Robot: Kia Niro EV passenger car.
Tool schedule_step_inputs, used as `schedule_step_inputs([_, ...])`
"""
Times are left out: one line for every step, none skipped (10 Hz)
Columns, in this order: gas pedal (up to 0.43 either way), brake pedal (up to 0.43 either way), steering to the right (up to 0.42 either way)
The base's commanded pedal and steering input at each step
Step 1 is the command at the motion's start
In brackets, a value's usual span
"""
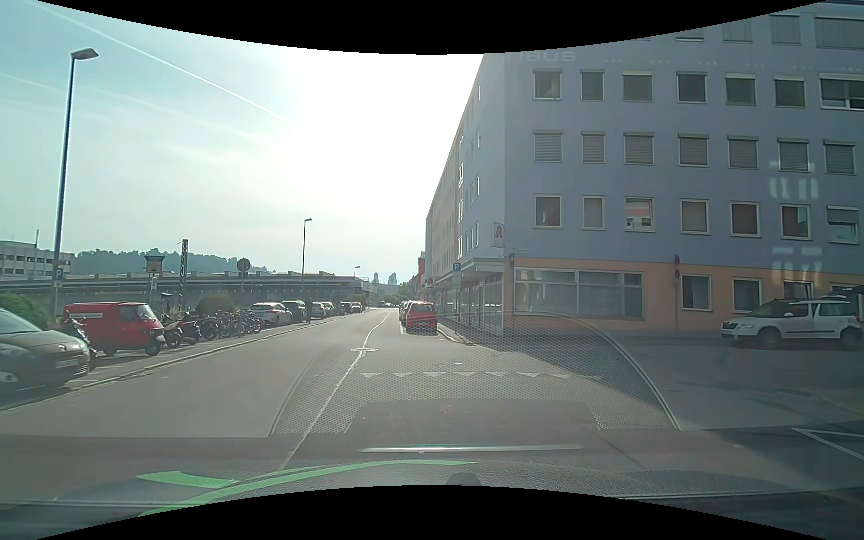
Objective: Follow the waypoints while adhering to traffic rules and regulations
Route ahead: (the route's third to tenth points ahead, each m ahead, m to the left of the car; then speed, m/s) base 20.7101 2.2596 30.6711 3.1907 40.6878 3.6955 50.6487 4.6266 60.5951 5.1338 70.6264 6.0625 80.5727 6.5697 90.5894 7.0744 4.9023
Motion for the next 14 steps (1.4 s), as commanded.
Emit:
schedule_step_inputs([0.000,0.207,-0.024])
schedule_step_inputs([0.000,0.207,-0.027])
schedule_step_inputs([0.000,0.207,-0.029])
schedule_step_inputs([0.000,0.207,-0.033])
schedule_step_inputs([0.000,0.207,-0.036])
schedule_step_inputs([0.000,0.207,-0.039])
schedule_step_inputs([0.000,0.207,-0.043])
schedule_step_inputs([0.000,0.201,-0.045])
schedule_step_inputs([0.000,0.195,-0.049])
schedule_step_inputs([0.000,0.189,-0.054])
schedule_step_inputs([0.000,0.177,-0.059])
schedule_step_inputs([0.000,0.159,-0.065])
schedule_step_inputs([0.000,0.140,-0.071])
schedule_step_inputs([0.000,0.098,-0.079])
